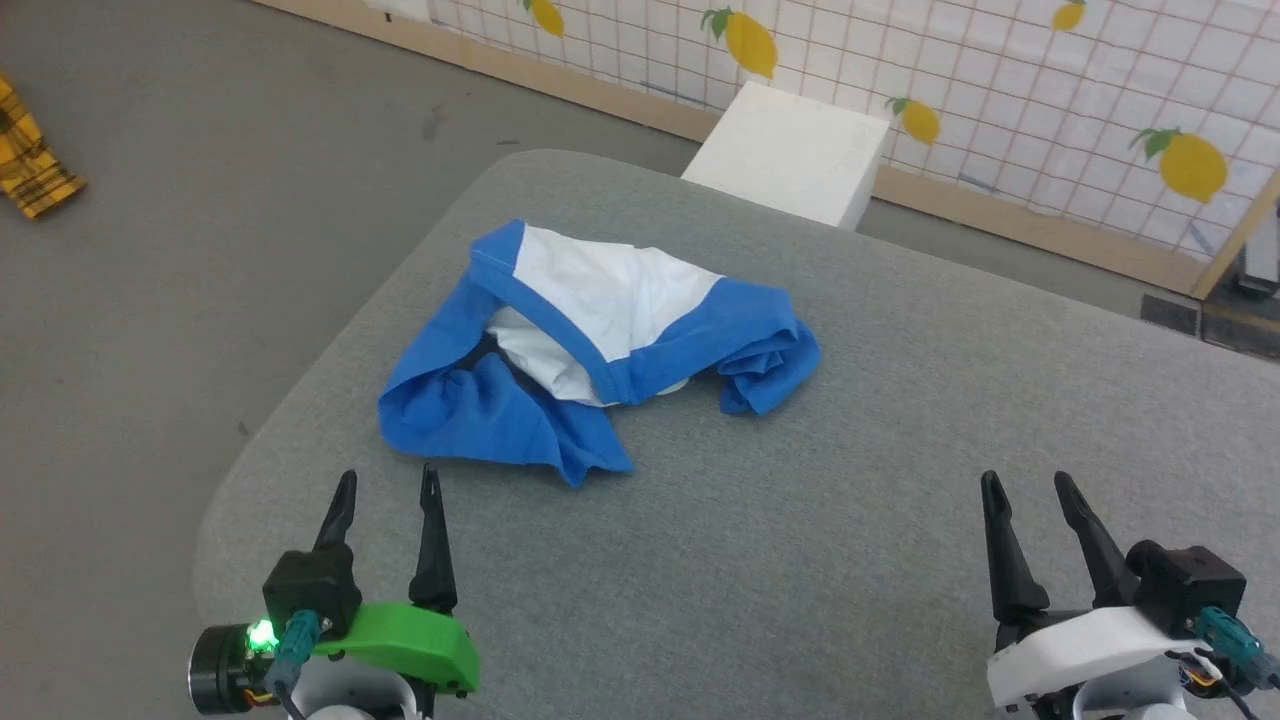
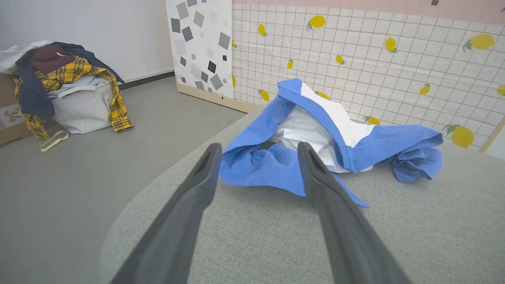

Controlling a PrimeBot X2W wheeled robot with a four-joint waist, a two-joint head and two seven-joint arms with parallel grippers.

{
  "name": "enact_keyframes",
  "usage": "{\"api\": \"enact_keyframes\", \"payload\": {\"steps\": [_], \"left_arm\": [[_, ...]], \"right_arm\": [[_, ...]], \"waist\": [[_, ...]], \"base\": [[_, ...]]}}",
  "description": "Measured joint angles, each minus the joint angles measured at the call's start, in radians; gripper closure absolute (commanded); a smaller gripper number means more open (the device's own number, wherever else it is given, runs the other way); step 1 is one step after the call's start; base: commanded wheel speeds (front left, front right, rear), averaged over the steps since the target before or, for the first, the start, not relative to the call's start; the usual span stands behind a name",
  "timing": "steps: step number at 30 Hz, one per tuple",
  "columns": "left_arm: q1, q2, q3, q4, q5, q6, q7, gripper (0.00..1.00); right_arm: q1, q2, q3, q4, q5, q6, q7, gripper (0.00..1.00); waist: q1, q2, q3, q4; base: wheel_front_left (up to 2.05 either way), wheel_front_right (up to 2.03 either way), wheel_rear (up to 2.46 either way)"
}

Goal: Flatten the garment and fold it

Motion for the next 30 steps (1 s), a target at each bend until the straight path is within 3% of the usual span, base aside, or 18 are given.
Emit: {"api": "enact_keyframes", "payload": {"steps": [14,30], "left_arm": [[0.007,0.000,-0.016,0.015,-0.033,0.024,-0.030,0.00],[0.016,0.000,-0.026,0.032,-0.048,0.033,-0.053,0.00]], "right_arm": [[0.007,0.000,0.004,0.034,0.023,0.000,-0.029,0.00],[0.007,0.000,0.001,0.057,0.036,0.000,-0.055,0.00]], "waist": [[0.0000,0.0000,0.001,0.059],[0.0000,0.0000,0.010,0.076]], "base": [[0.00,0.00,0.00],[0.00,0.00,0.00]]}}
